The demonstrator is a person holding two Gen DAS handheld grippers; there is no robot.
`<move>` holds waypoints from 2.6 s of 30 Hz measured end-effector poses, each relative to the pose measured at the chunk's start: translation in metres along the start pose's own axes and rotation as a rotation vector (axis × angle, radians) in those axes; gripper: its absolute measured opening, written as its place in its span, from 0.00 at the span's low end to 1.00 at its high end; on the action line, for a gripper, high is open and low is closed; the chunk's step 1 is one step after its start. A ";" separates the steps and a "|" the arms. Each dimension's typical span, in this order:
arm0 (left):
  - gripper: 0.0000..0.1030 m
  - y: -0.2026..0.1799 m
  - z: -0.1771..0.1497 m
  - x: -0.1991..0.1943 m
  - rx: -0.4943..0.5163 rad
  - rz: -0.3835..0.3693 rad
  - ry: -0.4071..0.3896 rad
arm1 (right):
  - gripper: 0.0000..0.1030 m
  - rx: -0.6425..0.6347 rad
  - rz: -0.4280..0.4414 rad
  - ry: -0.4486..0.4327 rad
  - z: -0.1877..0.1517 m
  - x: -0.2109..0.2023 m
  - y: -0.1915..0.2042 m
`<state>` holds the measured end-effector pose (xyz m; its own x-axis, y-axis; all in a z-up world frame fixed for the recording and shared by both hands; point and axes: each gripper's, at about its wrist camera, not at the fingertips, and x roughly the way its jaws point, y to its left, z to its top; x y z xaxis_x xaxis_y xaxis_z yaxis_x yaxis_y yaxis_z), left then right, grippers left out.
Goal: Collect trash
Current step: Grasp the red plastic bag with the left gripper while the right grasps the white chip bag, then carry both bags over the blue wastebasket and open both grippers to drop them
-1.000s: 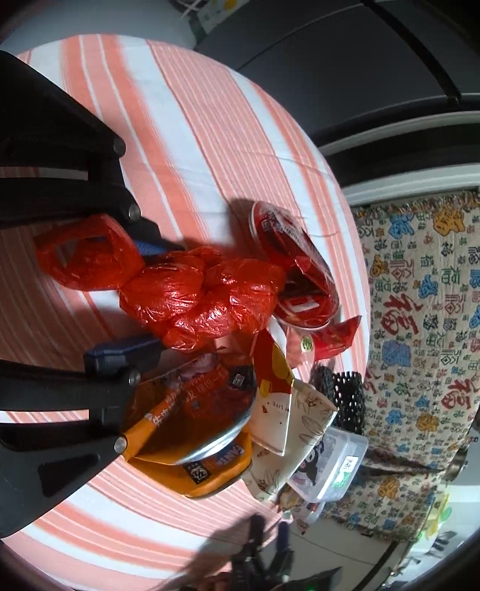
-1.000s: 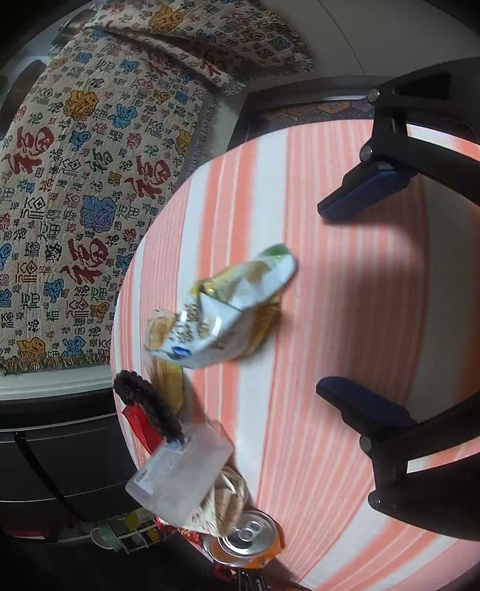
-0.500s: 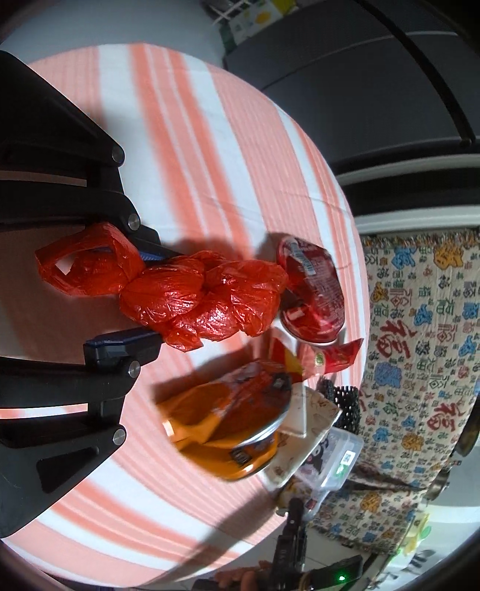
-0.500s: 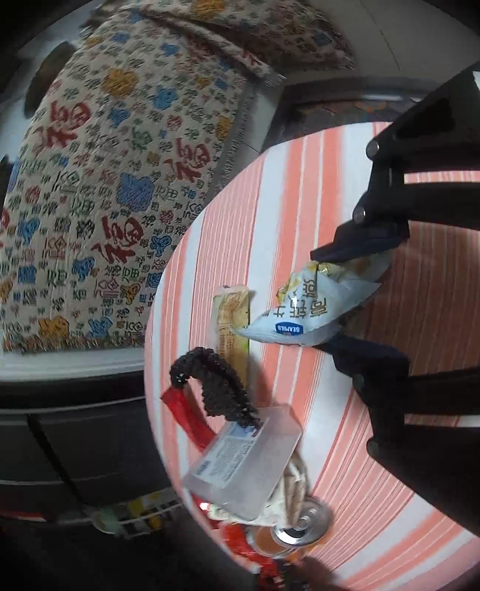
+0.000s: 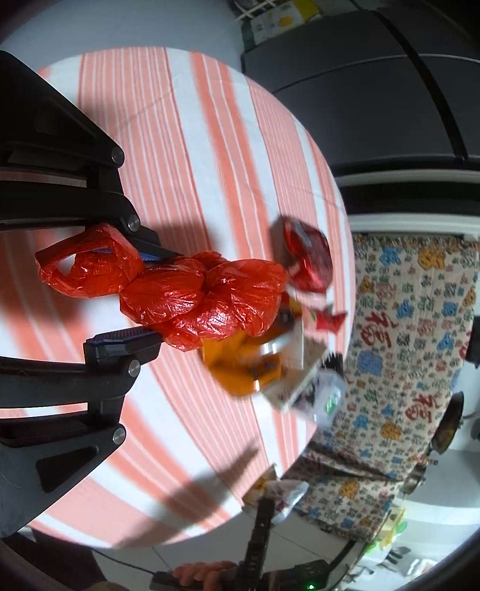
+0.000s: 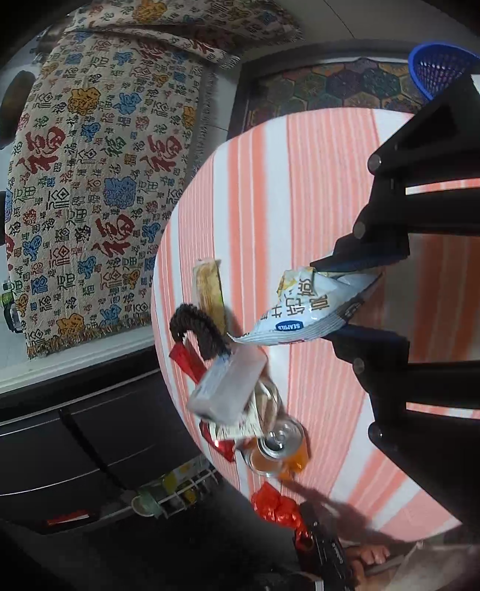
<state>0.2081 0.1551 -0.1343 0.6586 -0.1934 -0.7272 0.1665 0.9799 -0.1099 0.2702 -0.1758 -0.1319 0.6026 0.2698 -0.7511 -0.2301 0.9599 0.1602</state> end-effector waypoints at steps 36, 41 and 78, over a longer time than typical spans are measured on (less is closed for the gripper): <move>0.29 -0.180 -0.004 -0.008 0.145 -0.210 0.000 | 0.26 0.071 -0.026 -0.016 -0.076 -0.100 -0.004; 0.29 -0.218 -0.001 -0.007 0.192 -0.259 0.008 | 0.26 0.105 -0.069 -0.028 -0.088 -0.118 -0.031; 0.30 -0.556 -0.017 0.135 0.447 -0.549 0.190 | 0.26 0.625 -0.365 -0.040 -0.219 -0.194 -0.340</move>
<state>0.1920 -0.4154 -0.1831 0.2622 -0.5991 -0.7565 0.7460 0.6232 -0.2350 0.0639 -0.5709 -0.1808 0.5883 -0.0849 -0.8042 0.4633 0.8505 0.2491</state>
